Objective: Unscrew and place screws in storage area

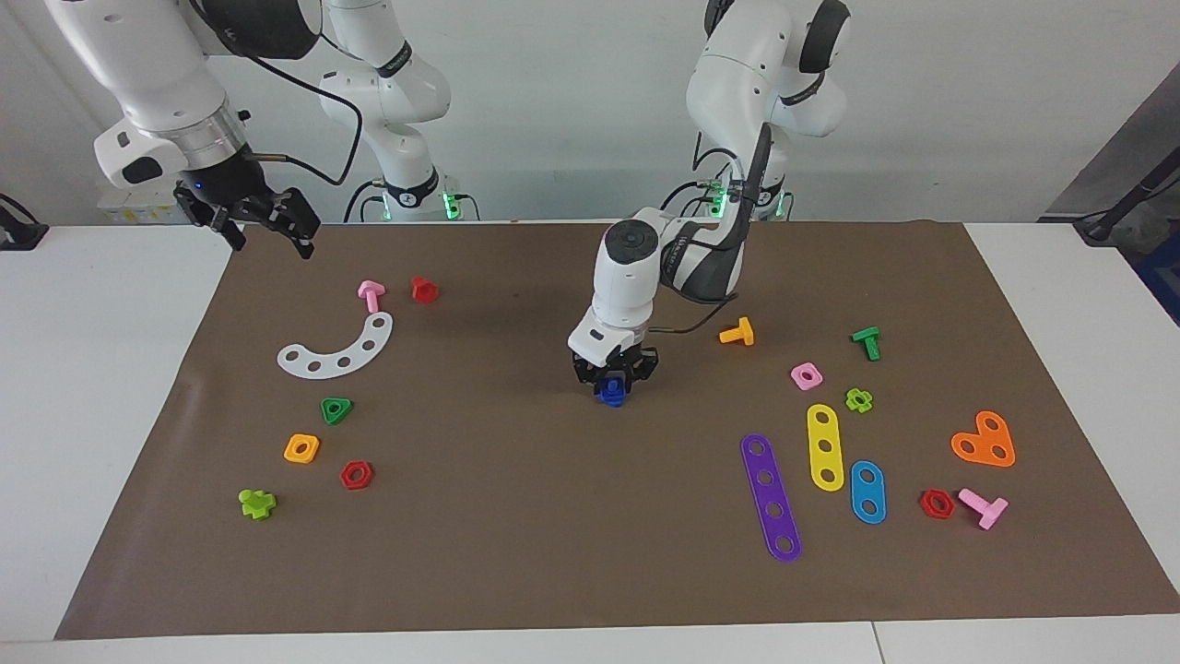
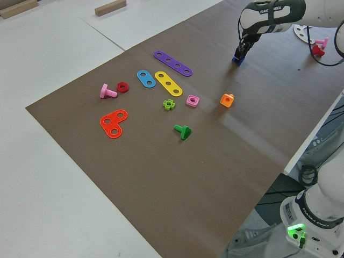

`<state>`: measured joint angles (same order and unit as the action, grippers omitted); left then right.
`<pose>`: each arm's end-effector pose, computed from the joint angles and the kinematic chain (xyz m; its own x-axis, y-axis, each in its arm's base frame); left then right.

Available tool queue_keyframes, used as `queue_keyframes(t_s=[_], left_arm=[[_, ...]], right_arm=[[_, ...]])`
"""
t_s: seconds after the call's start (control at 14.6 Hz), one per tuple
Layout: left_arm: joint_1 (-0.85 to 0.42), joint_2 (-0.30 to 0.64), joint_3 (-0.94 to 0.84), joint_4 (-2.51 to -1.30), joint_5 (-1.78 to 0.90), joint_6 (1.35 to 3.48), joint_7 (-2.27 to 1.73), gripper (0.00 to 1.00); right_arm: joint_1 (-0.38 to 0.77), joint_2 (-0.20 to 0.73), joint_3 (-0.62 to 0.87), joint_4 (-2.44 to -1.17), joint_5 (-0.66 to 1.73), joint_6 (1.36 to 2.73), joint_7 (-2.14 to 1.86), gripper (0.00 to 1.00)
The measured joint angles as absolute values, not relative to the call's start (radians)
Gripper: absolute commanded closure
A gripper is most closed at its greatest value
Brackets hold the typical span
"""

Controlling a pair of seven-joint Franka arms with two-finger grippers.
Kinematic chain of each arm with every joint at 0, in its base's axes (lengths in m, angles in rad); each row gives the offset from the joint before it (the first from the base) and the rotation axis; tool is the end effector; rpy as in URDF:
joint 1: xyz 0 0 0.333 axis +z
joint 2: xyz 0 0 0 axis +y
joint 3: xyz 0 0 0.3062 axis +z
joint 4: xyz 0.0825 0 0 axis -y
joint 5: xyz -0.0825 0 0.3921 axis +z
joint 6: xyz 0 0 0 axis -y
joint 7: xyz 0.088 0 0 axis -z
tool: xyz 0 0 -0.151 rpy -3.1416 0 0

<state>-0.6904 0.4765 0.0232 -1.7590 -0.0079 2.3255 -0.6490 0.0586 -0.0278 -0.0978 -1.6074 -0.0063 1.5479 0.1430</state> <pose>0.5291 -0.4183 0.2479 0.9971 -0.0142 0.0744 -0.0180 -0.9985 0.0509 0.5495 -0.0231 0.5666 0.9830 -0.1812 -0.0310 -0.1810 -0.9834 0.0081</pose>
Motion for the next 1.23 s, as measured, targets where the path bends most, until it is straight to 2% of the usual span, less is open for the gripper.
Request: queue_keyframes(t_s=[0.21, 0.55, 1.23], left_arm=[[-0.690, 0.477, 0.024, -1.759, -0.008, 2.326, -0.649, 0.53], [-0.690, 0.476, 0.024, -1.758, -0.008, 2.325, -0.649, 0.56], [-0.690, 0.476, 0.029, -1.717, -0.008, 2.272, -0.649, 0.57]], right_arm=[[0.059, -0.028, -0.098, -1.607, -0.006, 1.548, 0.143, 0.00], [0.059, -0.028, -0.098, -1.607, -0.006, 1.548, 0.143, 0.00], [0.059, -0.028, -0.098, -1.607, -0.006, 1.548, 0.143, 0.00]])
